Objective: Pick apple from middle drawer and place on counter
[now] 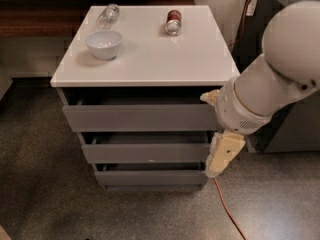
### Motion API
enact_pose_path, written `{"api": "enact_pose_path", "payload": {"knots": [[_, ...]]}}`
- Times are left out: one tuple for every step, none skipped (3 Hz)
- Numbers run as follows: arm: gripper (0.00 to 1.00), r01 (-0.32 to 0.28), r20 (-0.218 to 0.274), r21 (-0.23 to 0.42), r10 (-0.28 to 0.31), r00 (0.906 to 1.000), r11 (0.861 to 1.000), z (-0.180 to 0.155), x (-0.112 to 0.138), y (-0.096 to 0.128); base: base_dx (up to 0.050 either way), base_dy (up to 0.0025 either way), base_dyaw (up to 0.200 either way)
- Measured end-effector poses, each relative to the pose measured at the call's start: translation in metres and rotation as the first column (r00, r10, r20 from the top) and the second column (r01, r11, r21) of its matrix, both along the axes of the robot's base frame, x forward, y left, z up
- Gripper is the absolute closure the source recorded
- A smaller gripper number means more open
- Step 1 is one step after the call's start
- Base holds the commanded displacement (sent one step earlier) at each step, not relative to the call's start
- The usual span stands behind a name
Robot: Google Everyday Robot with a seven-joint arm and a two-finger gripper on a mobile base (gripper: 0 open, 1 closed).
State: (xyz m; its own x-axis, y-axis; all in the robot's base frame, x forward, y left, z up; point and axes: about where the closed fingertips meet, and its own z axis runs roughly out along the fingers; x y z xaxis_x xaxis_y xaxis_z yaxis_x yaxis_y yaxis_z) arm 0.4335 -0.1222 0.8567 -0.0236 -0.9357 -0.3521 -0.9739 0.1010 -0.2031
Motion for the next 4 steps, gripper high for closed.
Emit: {"api": "enact_pose_path", "payload": {"knots": [[0.00, -0.032, 0.024, 0.035, 0.032, 0.9992, 0.999, -0.040, 0.013, 0.019, 0.000, 0.00000, 0.000], [0.00, -0.051, 0.043, 0.053, 0.048, 0.9979, 0.997, -0.079, 0.025, 0.041, 0.000, 0.00000, 0.000], [0.00, -0.058, 0.044, 0.069, 0.055, 0.9975, 0.996, -0.134, 0.040, 0.066, 0.000, 0.00000, 0.000], [0.00, -0.053, 0.033, 0.080, 0.051, 0.9981, 0.995, -0.169, 0.050, 0.079, 0.000, 0.00000, 0.000]]}}
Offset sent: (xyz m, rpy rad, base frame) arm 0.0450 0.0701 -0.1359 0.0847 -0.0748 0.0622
